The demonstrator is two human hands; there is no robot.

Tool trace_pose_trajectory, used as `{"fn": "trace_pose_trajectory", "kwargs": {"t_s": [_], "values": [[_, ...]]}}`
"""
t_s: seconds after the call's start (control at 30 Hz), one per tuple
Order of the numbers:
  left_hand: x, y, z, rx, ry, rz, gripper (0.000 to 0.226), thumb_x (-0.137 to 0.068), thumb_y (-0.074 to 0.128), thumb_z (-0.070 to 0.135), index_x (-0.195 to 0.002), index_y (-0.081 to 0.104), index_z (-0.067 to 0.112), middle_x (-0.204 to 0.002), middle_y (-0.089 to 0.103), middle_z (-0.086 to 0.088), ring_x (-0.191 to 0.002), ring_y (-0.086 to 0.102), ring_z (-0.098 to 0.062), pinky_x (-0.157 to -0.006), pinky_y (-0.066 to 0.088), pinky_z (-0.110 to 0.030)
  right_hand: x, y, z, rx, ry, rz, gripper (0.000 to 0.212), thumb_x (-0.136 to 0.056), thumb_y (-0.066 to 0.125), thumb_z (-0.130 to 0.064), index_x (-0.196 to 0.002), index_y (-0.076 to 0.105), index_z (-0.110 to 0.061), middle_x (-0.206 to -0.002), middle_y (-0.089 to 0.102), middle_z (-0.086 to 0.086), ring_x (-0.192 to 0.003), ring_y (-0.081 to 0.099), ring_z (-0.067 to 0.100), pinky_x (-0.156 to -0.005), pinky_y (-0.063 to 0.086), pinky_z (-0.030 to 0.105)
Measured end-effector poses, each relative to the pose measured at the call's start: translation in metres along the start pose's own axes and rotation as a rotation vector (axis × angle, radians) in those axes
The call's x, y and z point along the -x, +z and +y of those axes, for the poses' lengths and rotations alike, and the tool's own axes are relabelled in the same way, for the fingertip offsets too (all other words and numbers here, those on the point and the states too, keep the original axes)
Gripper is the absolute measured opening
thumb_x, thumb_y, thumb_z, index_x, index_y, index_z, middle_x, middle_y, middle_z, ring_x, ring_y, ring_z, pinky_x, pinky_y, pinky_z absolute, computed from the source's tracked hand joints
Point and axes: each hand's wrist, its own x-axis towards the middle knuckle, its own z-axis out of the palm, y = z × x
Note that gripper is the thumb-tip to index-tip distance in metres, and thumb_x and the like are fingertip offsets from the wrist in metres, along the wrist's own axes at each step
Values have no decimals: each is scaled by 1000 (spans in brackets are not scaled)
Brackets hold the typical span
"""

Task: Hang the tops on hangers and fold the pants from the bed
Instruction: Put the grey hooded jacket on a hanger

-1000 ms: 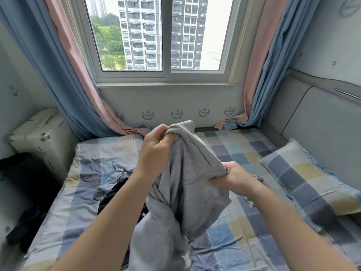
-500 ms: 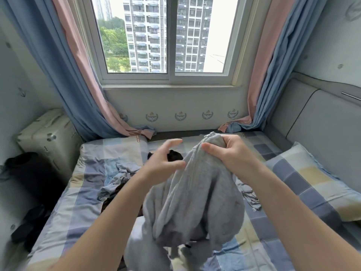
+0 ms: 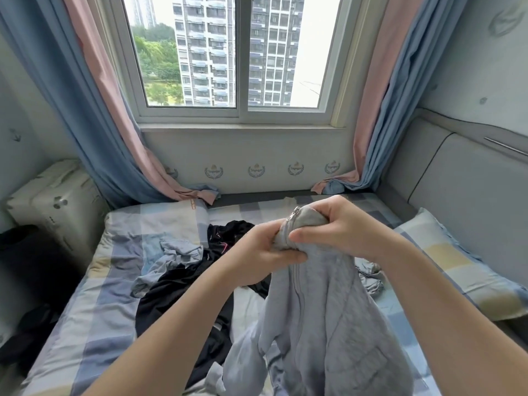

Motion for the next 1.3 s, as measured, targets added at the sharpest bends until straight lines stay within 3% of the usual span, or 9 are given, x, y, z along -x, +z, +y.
{"fn": "trace_pose_trajectory", "kwargs": {"t_s": [0.2, 0.33, 0.4, 0.53, 0.7, 0.93, 1.07, 1.2, 1.3], "values": [[-4, -7, -2, -45, 41, 272, 18, -81, 71, 36, -83, 62, 21, -72, 55, 3, -68, 48, -10, -62, 40, -31, 19, 1, 54, -119, 264, 26, 28, -71, 86, -20, -95, 73, -25, -92, 75, -1, -85, 71, 13, -70, 55, 26], [-1, -21, 8, 11, 65, 348, 16, -85, 70, 26, -83, 61, 13, -72, 53, 9, -68, 47, -8, -62, 39, -22, 36, 33, 100, -49, 500, -75, 8, -81, 79, -13, -79, 76, -21, -81, 76, -8, -78, 72, 8, -67, 58, 24], [4, -28, 8, -33, 28, 355, 18, -84, 69, 24, -87, 63, 8, -74, 56, 3, -72, 50, -9, -66, 41, -28, 38, 36, 110, -68, 522, -19, 4, -86, 76, -12, -89, 75, -10, -91, 77, 4, -87, 73, 16, -76, 61, 34], [17, -46, -2, -165, -160, 298, 34, -75, 76, 27, -89, 58, 1, -76, 52, -8, -69, 47, -9, -63, 39, -29, 29, 10, 95, 21, 413, 150, 6, -87, 72, -4, -91, 71, 0, -90, 73, 17, -83, 67, 22, -85, 54, 56], [32, -44, -12, -272, -330, 110, 39, -77, 83, 10, -107, 60, 22, -94, 62, -2, -81, 58, -11, -73, 49, -27, 5, -9, 47, 103, 227, 124, 13, -74, 62, -13, -77, 66, -1, -67, 57, 7, -64, 48, 17, -60, 37, 36], [35, -10, -9, -444, -368, -32, 12, -86, 70, 30, -77, 63, 25, -75, 67, 8, -67, 62, -5, -59, 48, -29, -36, -13, 5, 269, -37, 71, 19, -80, 71, 4, -70, 55, 4, -64, 45, 0, -60, 37, 6, -55, 32, 21], [30, 0, -3, -140, -532, -82, 14, -95, 65, 24, -105, 72, 18, -105, 75, 0, -98, 71, -17, -81, 59, -34, -57, -13, 9, 232, -36, 219, 7, -81, 72, 4, -83, 66, 5, -71, 55, 2, -65, 44, 4, -60, 38, 18], [33, 0, 1, 322, -601, 159, 13, -94, 69, 21, -100, 75, 11, -99, 78, -6, -92, 75, -23, -76, 60, -35, -60, -1, 38, 157, 97, 415, 10, -84, 67, 1, -91, 67, -7, -88, 69, 10, -84, 61, 12, -78, 49, 34], [37, -8, -8, 278, -630, 359, 11, -97, 63, 15, -96, 73, 14, -97, 76, -7, -92, 70, -25, -83, 57, -38, -38, 10, 54, 124, 229, 506, 11, -90, 70, -13, -96, 66, -21, -101, 70, -3, -95, 65, 8, -82, 50, 22]]}}
